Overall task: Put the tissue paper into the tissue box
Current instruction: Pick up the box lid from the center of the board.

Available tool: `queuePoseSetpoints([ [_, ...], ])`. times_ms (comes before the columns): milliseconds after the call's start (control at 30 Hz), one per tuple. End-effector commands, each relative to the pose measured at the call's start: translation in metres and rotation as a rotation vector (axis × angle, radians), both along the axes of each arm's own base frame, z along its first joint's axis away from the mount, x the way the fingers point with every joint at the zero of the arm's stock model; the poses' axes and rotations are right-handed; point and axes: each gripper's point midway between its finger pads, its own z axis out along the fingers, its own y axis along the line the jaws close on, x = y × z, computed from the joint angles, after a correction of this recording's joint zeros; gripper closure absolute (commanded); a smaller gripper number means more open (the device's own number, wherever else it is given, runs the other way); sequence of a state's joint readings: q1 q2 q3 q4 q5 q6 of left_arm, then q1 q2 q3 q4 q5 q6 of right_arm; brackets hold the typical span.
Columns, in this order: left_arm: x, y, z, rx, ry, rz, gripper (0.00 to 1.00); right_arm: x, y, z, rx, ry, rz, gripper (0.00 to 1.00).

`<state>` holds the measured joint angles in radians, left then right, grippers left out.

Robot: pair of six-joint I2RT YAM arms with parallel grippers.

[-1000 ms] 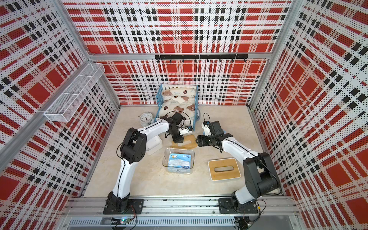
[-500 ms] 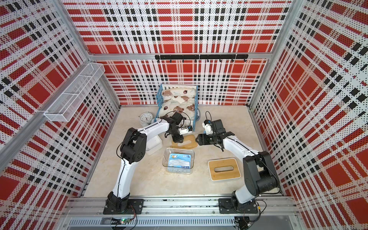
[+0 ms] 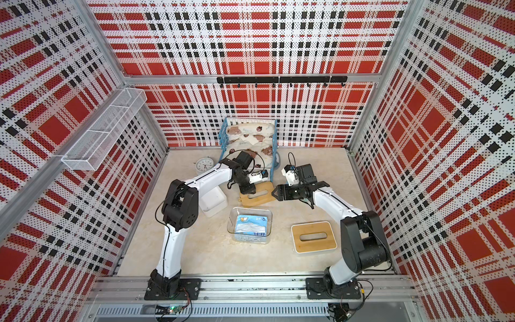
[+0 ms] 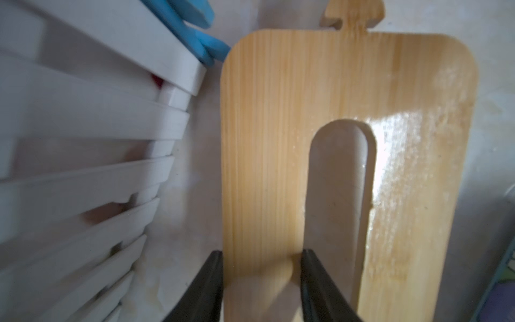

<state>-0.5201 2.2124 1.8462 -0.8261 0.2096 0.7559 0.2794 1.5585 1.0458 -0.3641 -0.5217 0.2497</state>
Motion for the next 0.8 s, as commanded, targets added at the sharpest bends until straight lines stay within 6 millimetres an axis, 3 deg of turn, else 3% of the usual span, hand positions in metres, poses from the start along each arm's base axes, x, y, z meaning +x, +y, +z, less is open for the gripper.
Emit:
queuePoseSetpoints([
  [0, 0.004, -0.002, 0.045, -0.07, -0.084, -0.027, 0.72, 0.01, -0.005, 0.021, 0.028, -0.033, 0.01, 0.22],
  [167, 0.004, -0.003, 0.078, -0.095, -0.163, -0.049, 0.73, 0.022, -0.004, 0.046, 0.065, -0.076, 0.033, 0.22],
  [367, -0.008, -0.012, 0.108, -0.126, -0.235, -0.089, 0.73, 0.035, 0.006, 0.06, 0.154, -0.078, 0.088, 0.22],
  [600, -0.022, -0.019, 0.13, -0.16, -0.293, -0.129, 0.73, 0.044, 0.02, 0.051, 0.226, -0.037, 0.158, 0.25],
  [667, -0.024, -0.02, 0.131, -0.156, -0.304, -0.137, 0.73, 0.042, 0.027, 0.054, 0.285, -0.038, 0.197, 0.34],
  [767, -0.025, -0.023, 0.13, -0.156, -0.302, -0.142, 0.74, 0.04, 0.032, 0.057, 0.336, -0.038, 0.222, 0.56],
])
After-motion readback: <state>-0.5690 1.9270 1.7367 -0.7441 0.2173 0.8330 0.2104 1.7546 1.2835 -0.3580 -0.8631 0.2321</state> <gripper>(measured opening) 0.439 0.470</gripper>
